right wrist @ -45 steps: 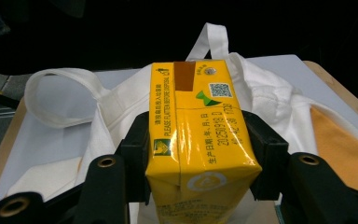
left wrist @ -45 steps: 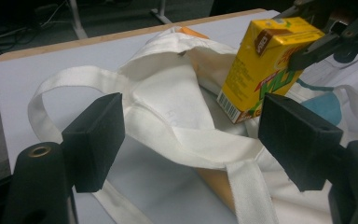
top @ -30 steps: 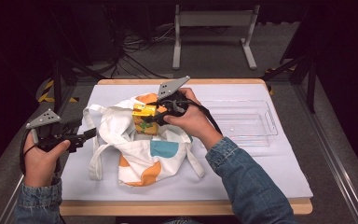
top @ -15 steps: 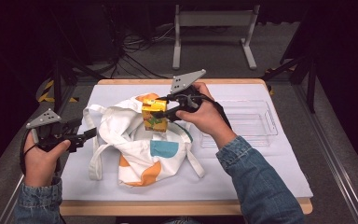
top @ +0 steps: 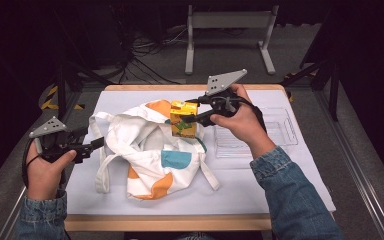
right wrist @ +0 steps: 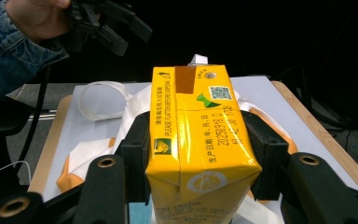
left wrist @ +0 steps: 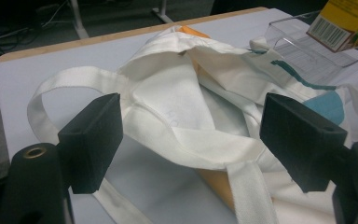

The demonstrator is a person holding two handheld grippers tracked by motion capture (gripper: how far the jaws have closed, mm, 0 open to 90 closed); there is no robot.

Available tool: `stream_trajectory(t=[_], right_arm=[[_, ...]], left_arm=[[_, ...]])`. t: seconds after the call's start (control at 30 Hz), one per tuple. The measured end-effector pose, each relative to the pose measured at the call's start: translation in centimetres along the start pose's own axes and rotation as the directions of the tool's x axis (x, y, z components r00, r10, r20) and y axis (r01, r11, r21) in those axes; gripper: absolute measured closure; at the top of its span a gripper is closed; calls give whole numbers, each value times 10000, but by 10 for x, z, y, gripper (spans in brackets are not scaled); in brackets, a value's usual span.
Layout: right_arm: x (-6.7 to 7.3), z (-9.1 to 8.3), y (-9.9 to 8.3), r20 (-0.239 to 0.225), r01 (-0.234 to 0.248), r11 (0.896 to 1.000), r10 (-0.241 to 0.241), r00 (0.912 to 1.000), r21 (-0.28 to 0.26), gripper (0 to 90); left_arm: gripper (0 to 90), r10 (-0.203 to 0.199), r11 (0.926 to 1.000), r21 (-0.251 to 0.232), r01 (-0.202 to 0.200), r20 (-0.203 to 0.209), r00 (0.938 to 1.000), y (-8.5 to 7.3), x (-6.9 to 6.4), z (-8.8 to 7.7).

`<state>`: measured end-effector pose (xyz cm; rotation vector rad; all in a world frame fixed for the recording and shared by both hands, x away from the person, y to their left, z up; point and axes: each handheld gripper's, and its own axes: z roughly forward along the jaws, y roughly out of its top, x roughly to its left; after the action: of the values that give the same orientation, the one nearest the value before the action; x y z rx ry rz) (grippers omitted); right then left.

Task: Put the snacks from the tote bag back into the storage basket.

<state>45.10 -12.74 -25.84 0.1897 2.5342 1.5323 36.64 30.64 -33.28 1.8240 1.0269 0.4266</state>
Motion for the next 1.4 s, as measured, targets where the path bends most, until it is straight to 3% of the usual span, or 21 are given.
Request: stream_trajectory(t=[0.63,0.97,1.4], right_arm=[[-6,-50,-13,311,92,9999,-89,9995,-99,507],[-15,-77,-26,795,1,10000,-7,9968,73,507],[-26,-95,-49,1037,-114,9997,91,9946,218,507]], left_arm=[[213,32,10000,-69,-33,-81,10000,-2,-1,-3],[213,-107,9998,-169,102,-286,9995,-6,0,-11],[209,-108,9999,-65,106,-315,9994,-7,0,-11]])
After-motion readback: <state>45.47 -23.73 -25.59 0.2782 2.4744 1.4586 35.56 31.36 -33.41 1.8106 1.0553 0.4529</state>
